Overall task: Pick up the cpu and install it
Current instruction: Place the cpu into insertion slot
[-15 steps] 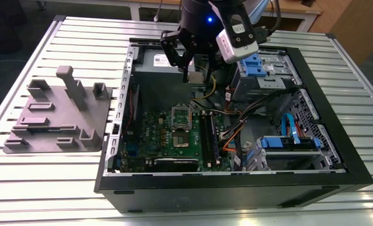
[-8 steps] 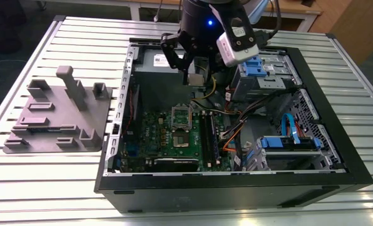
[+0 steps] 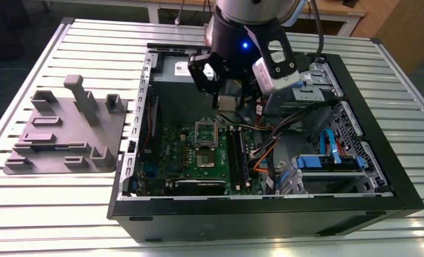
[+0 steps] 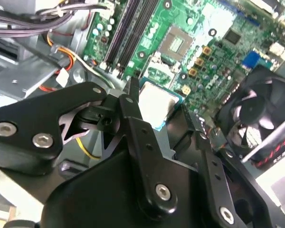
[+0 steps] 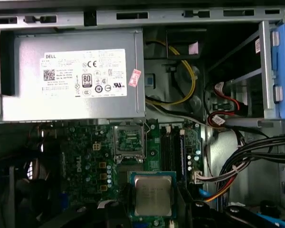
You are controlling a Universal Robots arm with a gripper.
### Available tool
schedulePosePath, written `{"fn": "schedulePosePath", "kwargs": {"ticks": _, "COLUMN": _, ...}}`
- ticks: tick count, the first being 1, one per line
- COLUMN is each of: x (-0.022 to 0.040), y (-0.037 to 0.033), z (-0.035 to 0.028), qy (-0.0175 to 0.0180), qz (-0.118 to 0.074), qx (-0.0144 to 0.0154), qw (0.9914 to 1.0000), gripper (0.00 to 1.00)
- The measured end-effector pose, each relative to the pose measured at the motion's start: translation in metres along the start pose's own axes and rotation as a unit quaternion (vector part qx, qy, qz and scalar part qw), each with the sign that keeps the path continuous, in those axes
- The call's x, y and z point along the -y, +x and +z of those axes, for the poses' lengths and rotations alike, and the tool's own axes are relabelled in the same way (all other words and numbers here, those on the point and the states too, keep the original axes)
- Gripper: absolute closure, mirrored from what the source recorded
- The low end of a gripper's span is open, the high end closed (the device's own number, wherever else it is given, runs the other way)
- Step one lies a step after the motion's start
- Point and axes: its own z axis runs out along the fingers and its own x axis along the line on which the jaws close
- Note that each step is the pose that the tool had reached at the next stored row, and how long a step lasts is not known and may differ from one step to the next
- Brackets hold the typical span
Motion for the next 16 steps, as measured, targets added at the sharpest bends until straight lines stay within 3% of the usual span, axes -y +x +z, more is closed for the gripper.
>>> {"fn": "schedulePosePath", "kwargs": {"ticks": 9, "x": 0.005, "y": 0.0008, "z": 0.0148, "qy": -0.0004, "qz": -0.026, "qx": -0.0014, "qw": 0.99967, "gripper": 0.53}}
{"fn": "schedulePosePath", "kwargs": {"ticks": 14, "x": 0.01, "y": 0.0017, "z": 0.0237, "qy": -0.0004, "qz": -0.036, "qx": -0.0094, "qw": 0.99932, "gripper": 0.53}}
{"fn": "schedulePosePath", "kwargs": {"ticks": 16, "x": 0.011, "y": 0.0037, "z": 0.0274, "qy": -0.0005, "qz": -0.036, "qx": -0.0095, "qw": 0.99932, "gripper": 0.53}}
